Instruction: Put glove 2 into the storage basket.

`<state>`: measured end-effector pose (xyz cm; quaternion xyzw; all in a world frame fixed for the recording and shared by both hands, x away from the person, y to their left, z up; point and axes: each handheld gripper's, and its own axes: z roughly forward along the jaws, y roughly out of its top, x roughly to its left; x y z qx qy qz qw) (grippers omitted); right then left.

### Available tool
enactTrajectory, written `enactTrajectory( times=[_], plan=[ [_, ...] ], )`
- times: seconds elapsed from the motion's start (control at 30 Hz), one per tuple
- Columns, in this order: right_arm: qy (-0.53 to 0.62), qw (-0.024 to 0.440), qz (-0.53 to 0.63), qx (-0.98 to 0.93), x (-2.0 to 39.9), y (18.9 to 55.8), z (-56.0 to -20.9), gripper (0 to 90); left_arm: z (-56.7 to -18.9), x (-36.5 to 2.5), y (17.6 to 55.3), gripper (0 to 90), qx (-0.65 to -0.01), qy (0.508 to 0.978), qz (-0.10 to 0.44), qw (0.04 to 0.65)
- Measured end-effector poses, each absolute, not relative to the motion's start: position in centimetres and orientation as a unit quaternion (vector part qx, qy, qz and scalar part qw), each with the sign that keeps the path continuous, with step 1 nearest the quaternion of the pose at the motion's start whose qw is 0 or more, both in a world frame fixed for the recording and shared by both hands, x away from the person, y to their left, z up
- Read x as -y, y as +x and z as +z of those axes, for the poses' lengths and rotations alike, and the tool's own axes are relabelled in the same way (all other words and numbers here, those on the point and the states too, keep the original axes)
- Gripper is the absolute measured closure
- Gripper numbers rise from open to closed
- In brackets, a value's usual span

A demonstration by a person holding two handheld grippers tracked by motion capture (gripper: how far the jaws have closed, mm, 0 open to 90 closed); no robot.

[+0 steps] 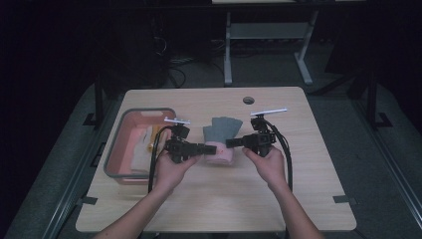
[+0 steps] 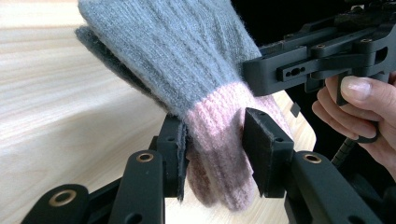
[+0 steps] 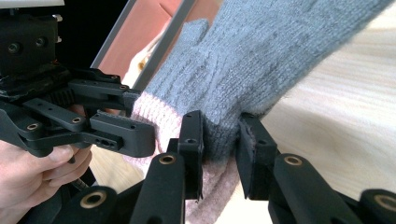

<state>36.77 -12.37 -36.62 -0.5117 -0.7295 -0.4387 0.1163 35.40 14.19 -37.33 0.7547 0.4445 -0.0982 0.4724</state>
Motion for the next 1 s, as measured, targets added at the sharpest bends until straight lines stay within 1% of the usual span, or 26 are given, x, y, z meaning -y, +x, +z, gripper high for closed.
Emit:
enactTrajectory(
  times=[1.0],
  plan=[
    [-0.486,0.127,-0.445,0.742,7.9,38.5,-34.7,73.1,-35.4,-18.8,35.7,60.6,-0.457,0.742,-0.077,0.485]
  ],
)
